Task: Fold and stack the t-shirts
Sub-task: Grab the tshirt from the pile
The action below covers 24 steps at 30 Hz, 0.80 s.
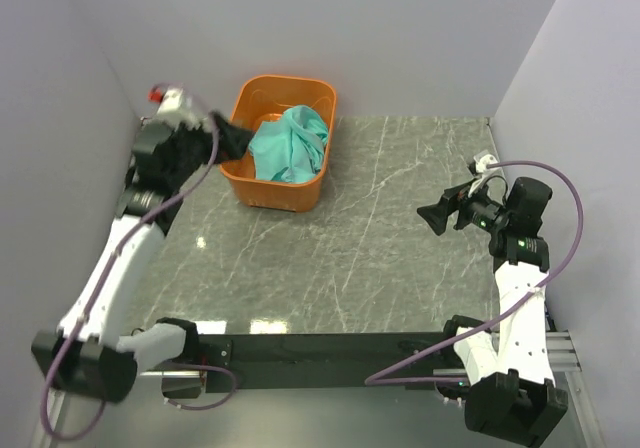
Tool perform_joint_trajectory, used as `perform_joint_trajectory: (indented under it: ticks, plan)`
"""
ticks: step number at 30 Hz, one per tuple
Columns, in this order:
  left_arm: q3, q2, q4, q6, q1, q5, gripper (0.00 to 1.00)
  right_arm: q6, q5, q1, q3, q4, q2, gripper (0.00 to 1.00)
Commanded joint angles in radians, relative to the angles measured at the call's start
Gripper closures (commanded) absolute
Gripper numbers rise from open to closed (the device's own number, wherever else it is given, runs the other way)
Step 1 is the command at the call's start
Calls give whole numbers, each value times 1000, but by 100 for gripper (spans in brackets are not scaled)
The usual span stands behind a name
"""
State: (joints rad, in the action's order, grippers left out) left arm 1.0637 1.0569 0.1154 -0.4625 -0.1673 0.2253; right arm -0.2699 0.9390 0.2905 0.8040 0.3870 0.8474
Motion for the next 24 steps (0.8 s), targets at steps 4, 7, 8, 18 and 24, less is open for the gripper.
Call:
perform_joint_trajectory:
  ticks: [4,7,8,18,24]
  plan:
    - [442,402,224,-21,-196,-217,2,-32,18,-2,-3,6,-48,0]
    - [643,553,306,-48,-227,-293,3,-35,6,-1,0,18,-51,0]
    - [695,654,363,-59,-230,-337,5,-41,3,-1,0,19,-50,0]
    - [1113,1110,389,-120,-235,-526,14,-35,-5,-1,-3,23,-59,0]
    - [1127,1216,310,-148,-225,-468,26,-29,-9,-1,-2,21,-48,0]
